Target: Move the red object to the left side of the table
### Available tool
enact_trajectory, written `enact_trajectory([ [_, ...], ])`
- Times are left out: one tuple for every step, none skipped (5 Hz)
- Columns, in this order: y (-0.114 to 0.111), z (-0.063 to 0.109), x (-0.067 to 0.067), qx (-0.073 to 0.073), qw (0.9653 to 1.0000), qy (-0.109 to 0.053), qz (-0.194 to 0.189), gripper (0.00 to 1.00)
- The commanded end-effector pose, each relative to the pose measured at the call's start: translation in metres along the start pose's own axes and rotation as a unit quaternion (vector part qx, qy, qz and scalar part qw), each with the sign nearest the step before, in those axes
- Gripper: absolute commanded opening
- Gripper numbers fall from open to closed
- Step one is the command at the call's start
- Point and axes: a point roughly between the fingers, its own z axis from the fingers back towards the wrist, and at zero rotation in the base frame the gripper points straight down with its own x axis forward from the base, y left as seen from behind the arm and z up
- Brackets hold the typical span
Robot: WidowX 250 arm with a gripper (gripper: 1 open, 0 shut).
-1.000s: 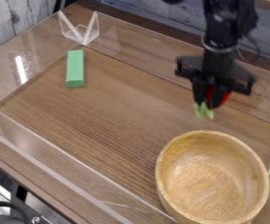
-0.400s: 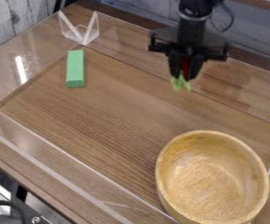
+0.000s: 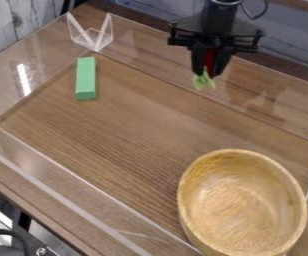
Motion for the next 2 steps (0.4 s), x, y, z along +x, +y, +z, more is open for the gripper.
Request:
enact_trajectory([
  [0.013, 0.017, 0.019, 0.002, 0.9996, -0.024, 0.013, 0.0],
  [0.052, 0.013, 0.011, 0.027, 0.9949, -0.019, 0.095, 0.0],
])
